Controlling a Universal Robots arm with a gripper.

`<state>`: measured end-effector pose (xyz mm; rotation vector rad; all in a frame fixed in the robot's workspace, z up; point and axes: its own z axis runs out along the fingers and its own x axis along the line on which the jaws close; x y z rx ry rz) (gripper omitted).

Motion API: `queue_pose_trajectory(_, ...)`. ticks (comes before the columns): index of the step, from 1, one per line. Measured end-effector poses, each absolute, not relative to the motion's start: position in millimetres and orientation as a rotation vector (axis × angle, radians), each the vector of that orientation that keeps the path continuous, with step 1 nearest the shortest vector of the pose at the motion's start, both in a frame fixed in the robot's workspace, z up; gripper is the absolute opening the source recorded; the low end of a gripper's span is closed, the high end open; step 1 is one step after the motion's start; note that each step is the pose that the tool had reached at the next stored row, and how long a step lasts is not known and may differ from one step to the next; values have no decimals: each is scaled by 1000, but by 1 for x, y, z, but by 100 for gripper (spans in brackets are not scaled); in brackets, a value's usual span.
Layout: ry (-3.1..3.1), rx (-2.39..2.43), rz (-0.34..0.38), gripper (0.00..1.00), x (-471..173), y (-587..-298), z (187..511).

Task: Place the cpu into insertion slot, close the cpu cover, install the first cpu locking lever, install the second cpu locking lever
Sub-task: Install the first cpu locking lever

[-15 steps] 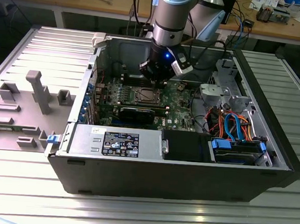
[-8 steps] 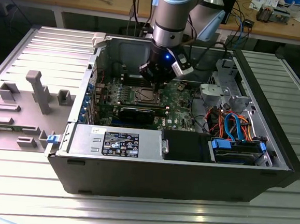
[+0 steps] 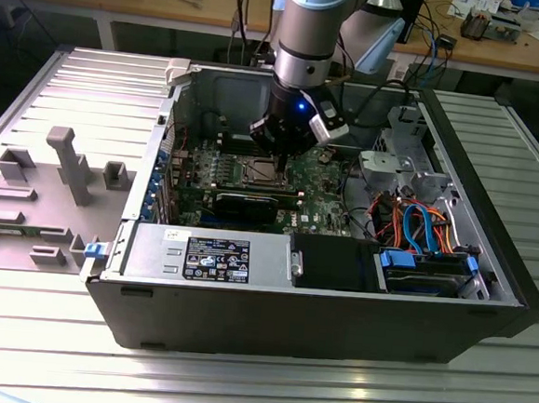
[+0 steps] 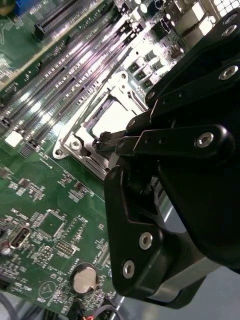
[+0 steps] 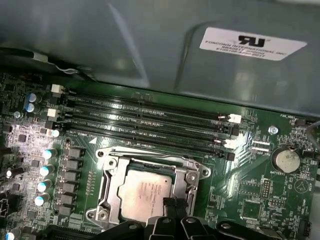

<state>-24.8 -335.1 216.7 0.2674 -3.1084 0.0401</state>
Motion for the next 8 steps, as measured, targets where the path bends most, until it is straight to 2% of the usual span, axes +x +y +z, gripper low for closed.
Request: queue_pose_trajectory(8, -3108, 267, 43, 11, -25, -335, 232)
